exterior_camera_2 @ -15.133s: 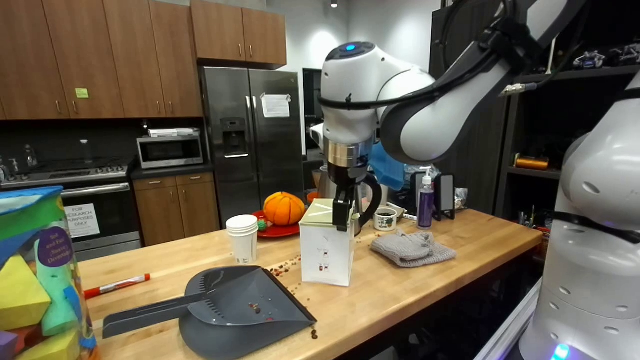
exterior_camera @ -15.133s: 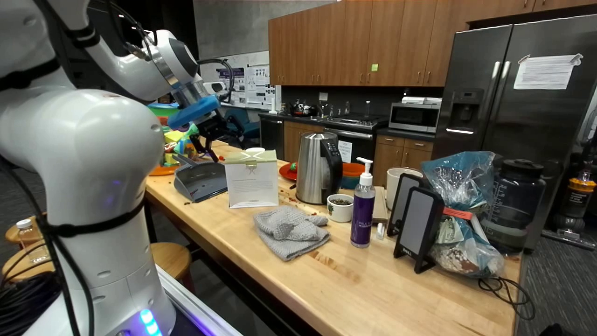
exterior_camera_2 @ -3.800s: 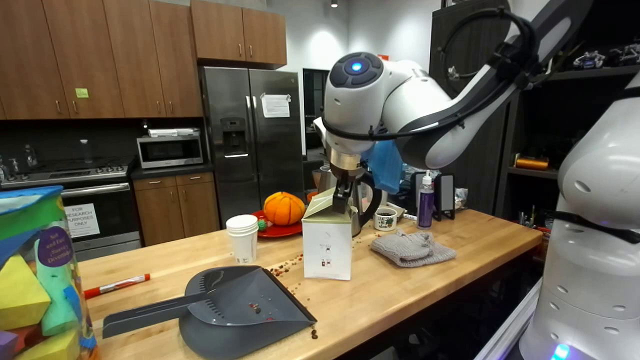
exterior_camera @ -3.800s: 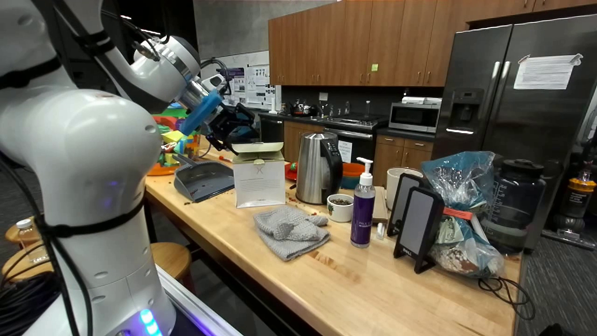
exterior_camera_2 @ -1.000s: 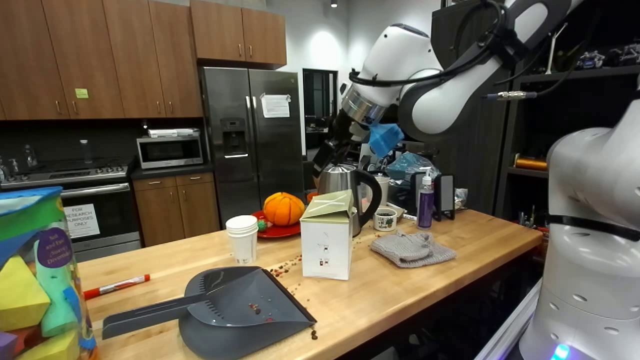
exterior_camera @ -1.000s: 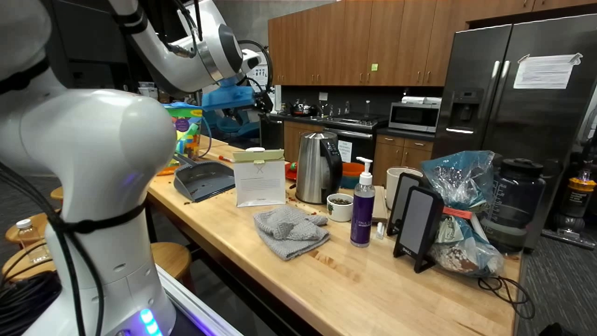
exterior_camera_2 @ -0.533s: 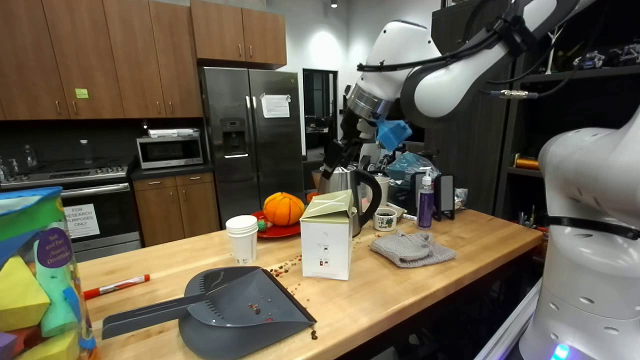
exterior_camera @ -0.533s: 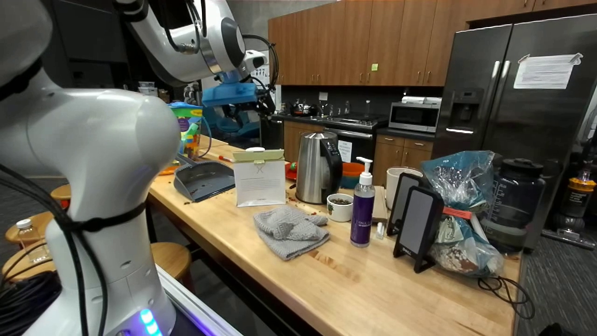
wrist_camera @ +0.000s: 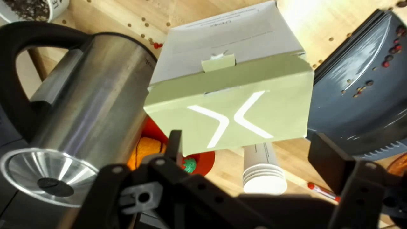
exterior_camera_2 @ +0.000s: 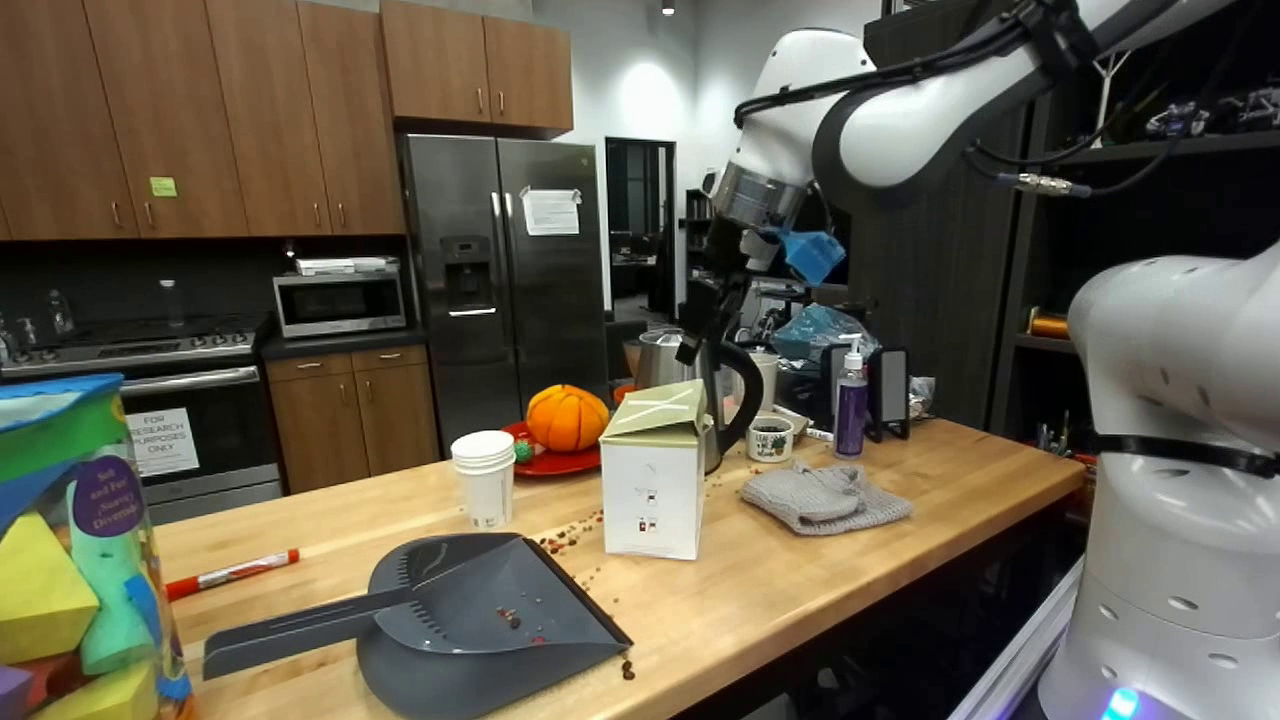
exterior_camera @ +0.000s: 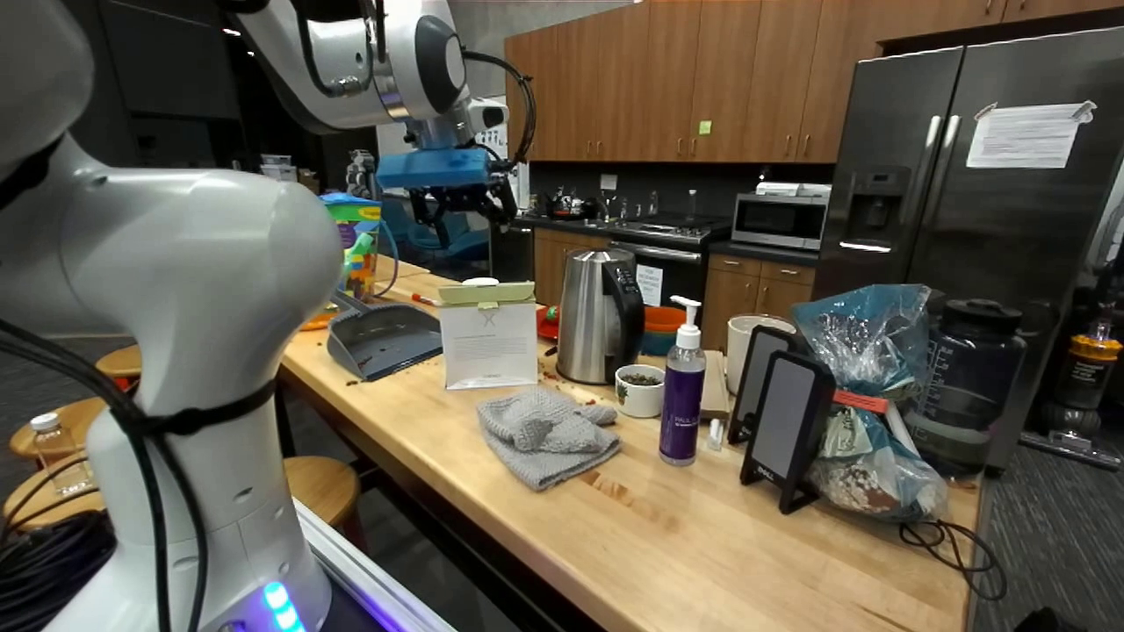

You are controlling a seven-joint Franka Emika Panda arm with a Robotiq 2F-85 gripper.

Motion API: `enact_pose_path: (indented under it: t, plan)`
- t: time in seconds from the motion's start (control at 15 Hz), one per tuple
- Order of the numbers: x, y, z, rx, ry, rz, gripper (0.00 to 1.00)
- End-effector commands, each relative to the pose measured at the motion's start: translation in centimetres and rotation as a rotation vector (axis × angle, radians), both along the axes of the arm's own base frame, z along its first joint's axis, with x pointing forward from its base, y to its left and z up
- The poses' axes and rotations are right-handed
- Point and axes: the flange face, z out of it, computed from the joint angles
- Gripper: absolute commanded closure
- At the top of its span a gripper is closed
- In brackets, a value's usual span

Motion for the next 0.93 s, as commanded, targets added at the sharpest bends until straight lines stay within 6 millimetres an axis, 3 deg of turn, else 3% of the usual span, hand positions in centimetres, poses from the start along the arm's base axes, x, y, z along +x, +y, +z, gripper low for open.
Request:
enact_pose_path:
  t: [0.0, 0.47, 0.87]
  plan:
    - [0.2, -1.6, 0.0, 0.06, 0.086, 0.055, 0.0]
    - [0.6, -4.5, -0.9, 0.118, 0.216, 0.09, 0.0]
    - [0.6, -3.7, -3.2, 0.048, 0.238, 0.1, 0.0]
